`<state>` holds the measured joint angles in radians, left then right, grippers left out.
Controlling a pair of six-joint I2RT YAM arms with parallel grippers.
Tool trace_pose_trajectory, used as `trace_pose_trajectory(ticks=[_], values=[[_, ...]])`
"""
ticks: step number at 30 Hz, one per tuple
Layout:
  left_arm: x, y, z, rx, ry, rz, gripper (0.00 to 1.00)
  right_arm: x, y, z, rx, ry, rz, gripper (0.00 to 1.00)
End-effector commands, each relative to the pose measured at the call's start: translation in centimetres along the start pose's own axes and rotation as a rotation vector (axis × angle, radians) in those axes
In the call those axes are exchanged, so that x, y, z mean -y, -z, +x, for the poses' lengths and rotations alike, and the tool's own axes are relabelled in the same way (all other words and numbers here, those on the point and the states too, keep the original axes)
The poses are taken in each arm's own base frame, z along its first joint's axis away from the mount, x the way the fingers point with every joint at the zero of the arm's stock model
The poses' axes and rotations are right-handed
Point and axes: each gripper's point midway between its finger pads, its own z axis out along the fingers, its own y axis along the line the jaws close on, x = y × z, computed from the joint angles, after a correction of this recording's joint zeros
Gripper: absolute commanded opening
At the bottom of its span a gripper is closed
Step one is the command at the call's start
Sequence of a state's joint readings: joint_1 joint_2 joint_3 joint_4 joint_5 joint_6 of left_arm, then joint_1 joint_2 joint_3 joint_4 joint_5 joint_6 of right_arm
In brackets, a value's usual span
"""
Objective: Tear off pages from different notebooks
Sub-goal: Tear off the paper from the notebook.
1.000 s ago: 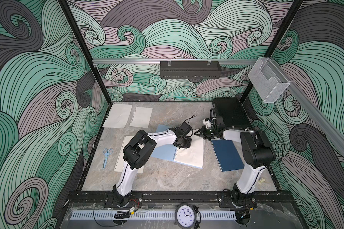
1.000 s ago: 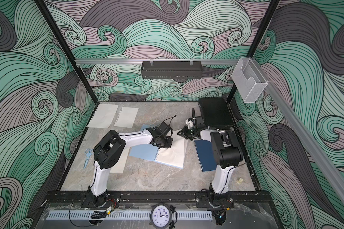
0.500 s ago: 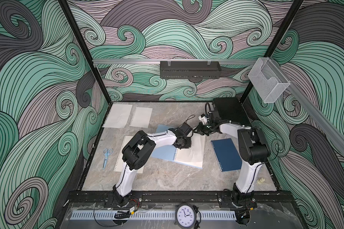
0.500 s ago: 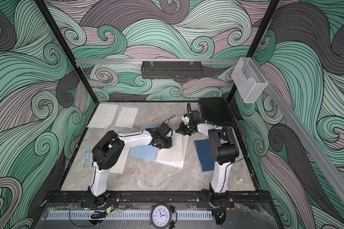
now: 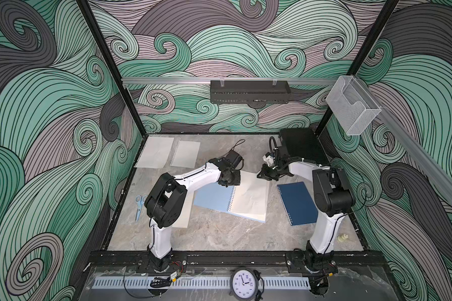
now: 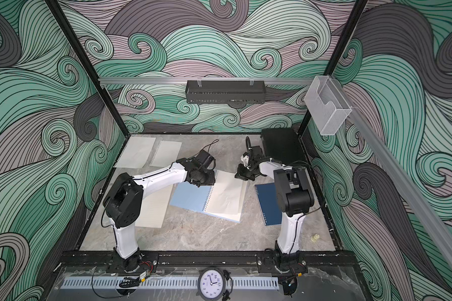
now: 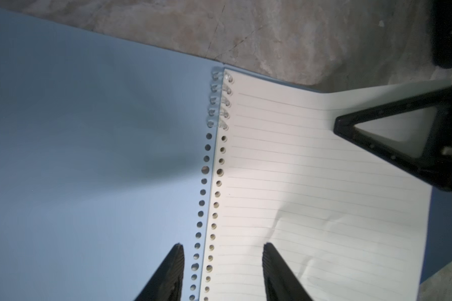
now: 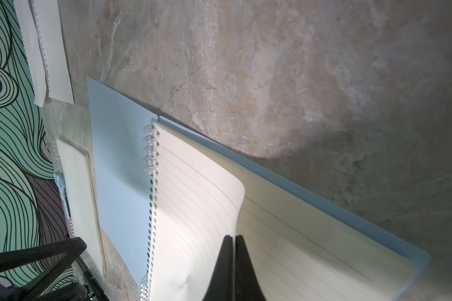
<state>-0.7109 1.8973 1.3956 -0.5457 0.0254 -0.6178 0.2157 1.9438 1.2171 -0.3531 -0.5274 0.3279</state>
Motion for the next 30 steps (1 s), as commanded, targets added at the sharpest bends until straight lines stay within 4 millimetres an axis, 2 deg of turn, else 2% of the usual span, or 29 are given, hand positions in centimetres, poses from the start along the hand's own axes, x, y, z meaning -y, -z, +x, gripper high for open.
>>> trace_pose_trajectory(ticks=[1, 6, 12, 16, 22, 25, 28, 30], values=[[-1.1, -1.3, 3.6, -0.095, -0.001, -0.012, 0.49, -0.3, 0.2, -0.1, -0.015, 0.032, 0.017, 0.00], [-1.1, -2.0, 6.1, -0.135, 0.010, -0.004, 0.49, -0.3, -0.1, -0.1, -0.021, 0.033, 0.017, 0.00], [0.8, -2.5, 8.7, -0.167, 0.014, 0.039, 0.49, -0.3, -0.1, -0.6, -0.021, 0.039, 0.026, 0.00], [2.0, -2.8, 9.5, -0.173, 0.031, 0.068, 0.49, -0.1, -0.3, -1.0, -0.029, 0.047, 0.039, 0.00], [2.7, -2.3, 9.5, -0.160, 0.041, 0.090, 0.49, -0.2, -0.4, -1.4, -0.033, 0.057, 0.041, 0.00], [2.9, -1.2, 8.9, -0.135, 0.032, 0.104, 0.49, -0.5, -0.4, -1.6, -0.032, 0.066, 0.027, 0.00], [4.7, 0.2, 7.9, -0.106, 0.005, 0.207, 0.49, -1.0, -0.3, -1.8, -0.024, 0.081, 0.009, 0.00], [5.0, 1.1, 7.0, -0.082, -0.005, 0.225, 0.50, -1.1, -0.3, -2.0, -0.021, 0.087, 0.007, 0.00]])
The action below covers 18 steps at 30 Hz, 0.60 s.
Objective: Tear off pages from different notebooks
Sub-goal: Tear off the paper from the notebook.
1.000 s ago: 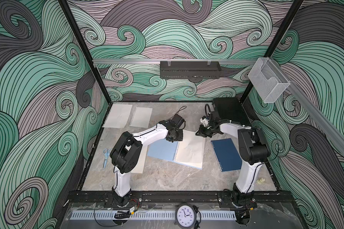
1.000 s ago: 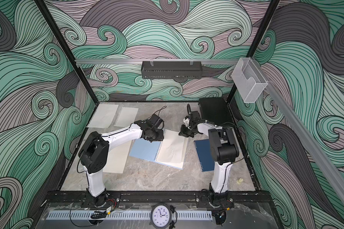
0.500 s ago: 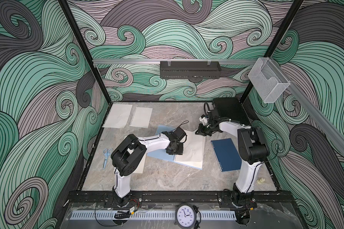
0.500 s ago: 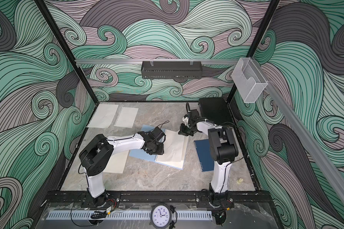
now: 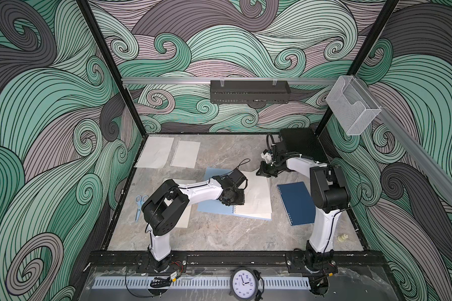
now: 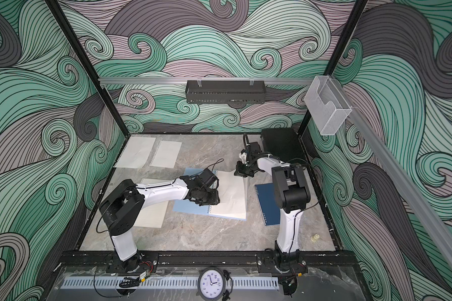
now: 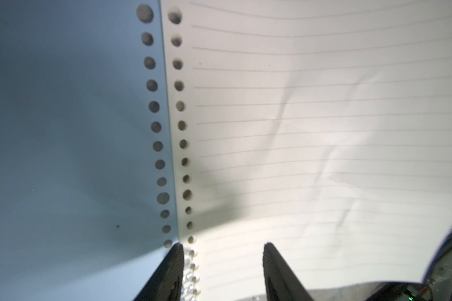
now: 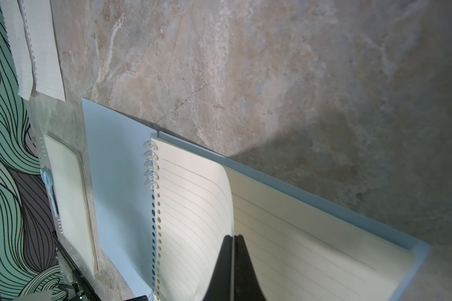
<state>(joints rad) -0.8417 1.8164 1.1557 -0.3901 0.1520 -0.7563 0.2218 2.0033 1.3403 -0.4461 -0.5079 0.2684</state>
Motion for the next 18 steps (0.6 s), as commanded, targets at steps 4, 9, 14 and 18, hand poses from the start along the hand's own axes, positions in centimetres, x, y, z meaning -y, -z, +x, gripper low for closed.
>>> trace_pose_trajectory(ticks=[4, 9, 14, 18], values=[[-0.2, 3.5, -4.7, 0.076, -0.014, 0.024, 0.50, -0.6, -0.2, -0.6, -0.001, 0.040, -0.007, 0.06], [-2.7, 4.3, -9.9, 0.098, -0.024, -0.057, 0.51, -0.2, -0.2, -0.6, 0.007, 0.033, 0.014, 0.22], [-4.1, 2.4, -13.1, 0.060, -0.047, -0.101, 0.48, 0.1, 0.1, -0.6, 0.014, 0.030, 0.040, 0.21], [-5.3, 0.3, -14.5, 0.022, -0.053, -0.128, 0.42, 0.2, 0.2, -0.4, 0.013, 0.035, 0.057, 0.09]])
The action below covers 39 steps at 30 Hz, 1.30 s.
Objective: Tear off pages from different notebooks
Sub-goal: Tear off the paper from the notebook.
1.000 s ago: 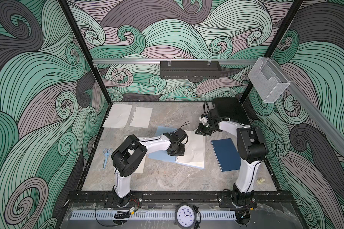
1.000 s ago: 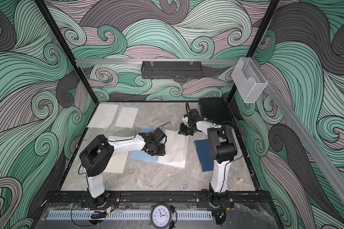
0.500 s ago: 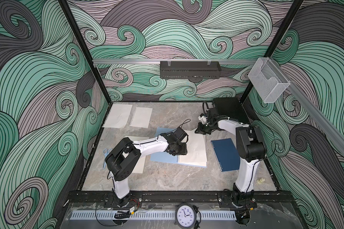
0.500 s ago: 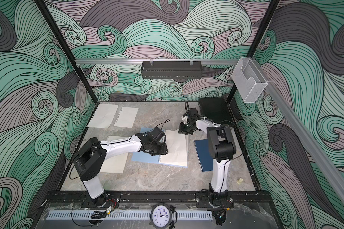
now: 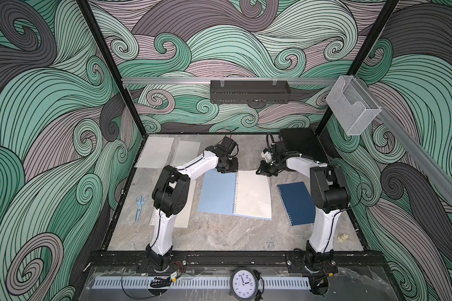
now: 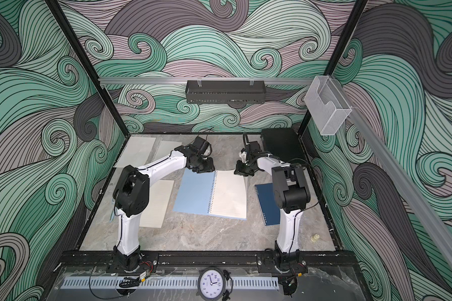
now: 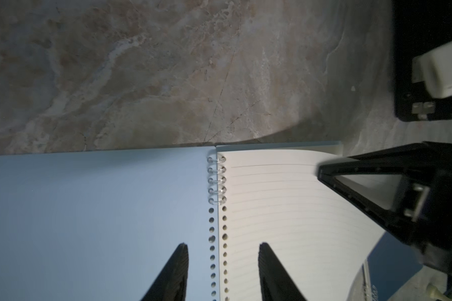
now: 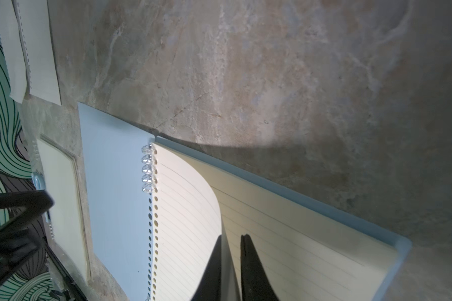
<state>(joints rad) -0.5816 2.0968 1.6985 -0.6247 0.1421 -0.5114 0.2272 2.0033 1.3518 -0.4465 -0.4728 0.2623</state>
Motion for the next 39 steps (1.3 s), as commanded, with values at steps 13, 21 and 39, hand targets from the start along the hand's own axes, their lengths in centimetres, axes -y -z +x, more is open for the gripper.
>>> trace_pose_trajectory(ticks=[13, 21, 39], values=[[-5.0, -3.5, 0.0, -0.087, -0.089, -0.180, 0.38, -2.6, 1.0, 0.3, 0.058, 0.186, 0.164, 0.00], [-7.1, -3.8, -0.6, -0.148, -0.129, -0.292, 0.38, -4.8, 0.9, 0.3, 0.058, 0.308, 0.271, 0.00], [-11.9, -8.3, 7.3, -0.459, -0.062, -0.395, 0.36, -9.0, 1.0, 1.7, 0.084, 0.477, 0.268, 0.00]])
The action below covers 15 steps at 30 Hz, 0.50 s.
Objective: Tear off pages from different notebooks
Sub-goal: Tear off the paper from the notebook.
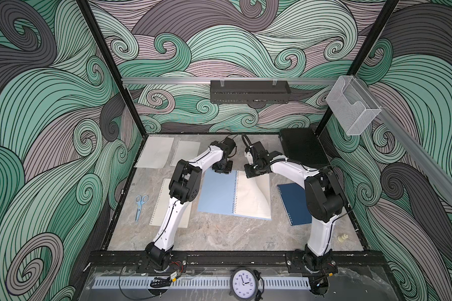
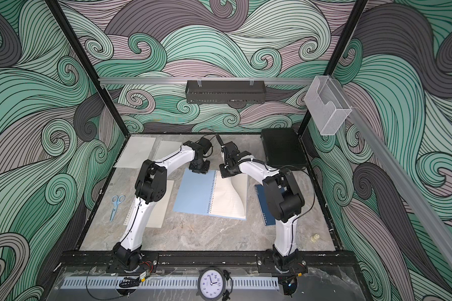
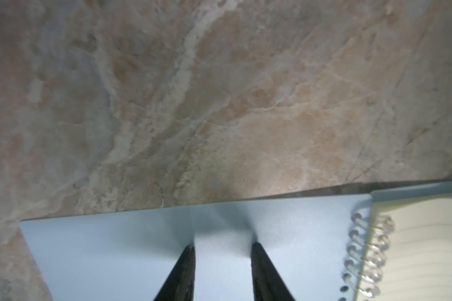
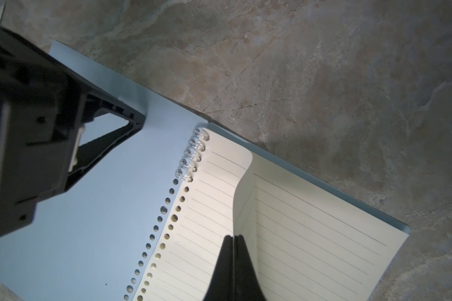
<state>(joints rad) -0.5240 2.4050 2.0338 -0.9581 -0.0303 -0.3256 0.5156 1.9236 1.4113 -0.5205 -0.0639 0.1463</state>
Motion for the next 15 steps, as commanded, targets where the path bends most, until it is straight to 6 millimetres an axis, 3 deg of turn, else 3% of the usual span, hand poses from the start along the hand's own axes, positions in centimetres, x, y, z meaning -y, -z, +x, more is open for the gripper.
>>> trace_pose_trajectory(ticks=[1, 3, 5, 7, 15], values=[[-2.2, -5.8, 6.8, -0.277, 0.030, -0.088, 0.37, -2.4, 1.9, -0.5, 0.058, 0.118, -0.023, 0.00], [-2.2, -5.8, 7.2, -0.310, 0.044, -0.084, 0.37, -5.2, 2.5, 0.3, 0.075, 0.252, -0.068, 0.00], [-2.3, -5.7, 7.6, -0.342, 0.053, -0.093, 0.36, -9.4, 3.4, 2.6, 0.098, 0.457, -0.163, 0.00], [-2.4, -5.8, 7.8, -0.365, 0.058, -0.098, 0.35, -11.9, 4.1, 4.5, 0.106, 0.605, -0.179, 0.00], [-2.1, -5.8, 7.8, -0.368, 0.089, -0.093, 0.33, -12.2, 4.3, 4.4, 0.121, 0.607, -0.115, 0.00]])
